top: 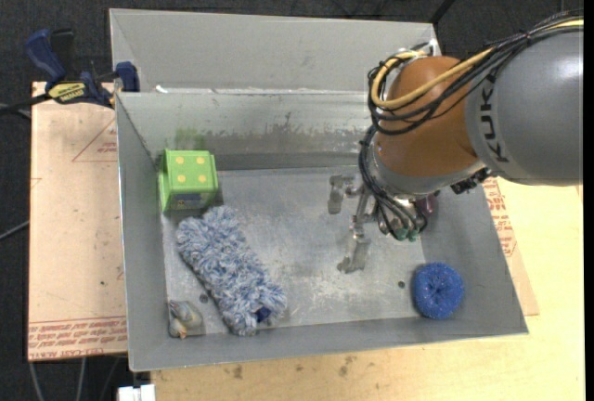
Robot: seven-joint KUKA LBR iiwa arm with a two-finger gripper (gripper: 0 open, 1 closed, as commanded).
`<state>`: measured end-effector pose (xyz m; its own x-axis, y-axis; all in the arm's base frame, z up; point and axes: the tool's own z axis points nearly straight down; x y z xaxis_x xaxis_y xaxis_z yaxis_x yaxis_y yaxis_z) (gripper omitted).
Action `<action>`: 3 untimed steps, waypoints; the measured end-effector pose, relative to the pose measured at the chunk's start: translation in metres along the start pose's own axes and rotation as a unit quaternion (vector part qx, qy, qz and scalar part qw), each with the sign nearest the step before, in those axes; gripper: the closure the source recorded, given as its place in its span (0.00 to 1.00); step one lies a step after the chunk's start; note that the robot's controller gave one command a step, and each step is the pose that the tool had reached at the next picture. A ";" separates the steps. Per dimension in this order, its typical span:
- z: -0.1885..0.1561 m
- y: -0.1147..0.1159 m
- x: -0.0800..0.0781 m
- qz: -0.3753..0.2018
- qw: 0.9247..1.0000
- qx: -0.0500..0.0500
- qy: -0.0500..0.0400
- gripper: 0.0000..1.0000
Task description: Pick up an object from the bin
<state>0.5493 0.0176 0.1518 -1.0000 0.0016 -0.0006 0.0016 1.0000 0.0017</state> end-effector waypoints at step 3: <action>0.020 0.017 0.028 -0.038 0.999 0.001 -0.003 0.00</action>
Offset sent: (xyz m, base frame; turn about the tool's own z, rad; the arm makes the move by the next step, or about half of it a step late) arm -0.0667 0.0394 -0.0420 -0.1577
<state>0.5218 0.0352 0.1316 -0.9972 -0.0747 -0.0075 -0.0747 0.9972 -0.0011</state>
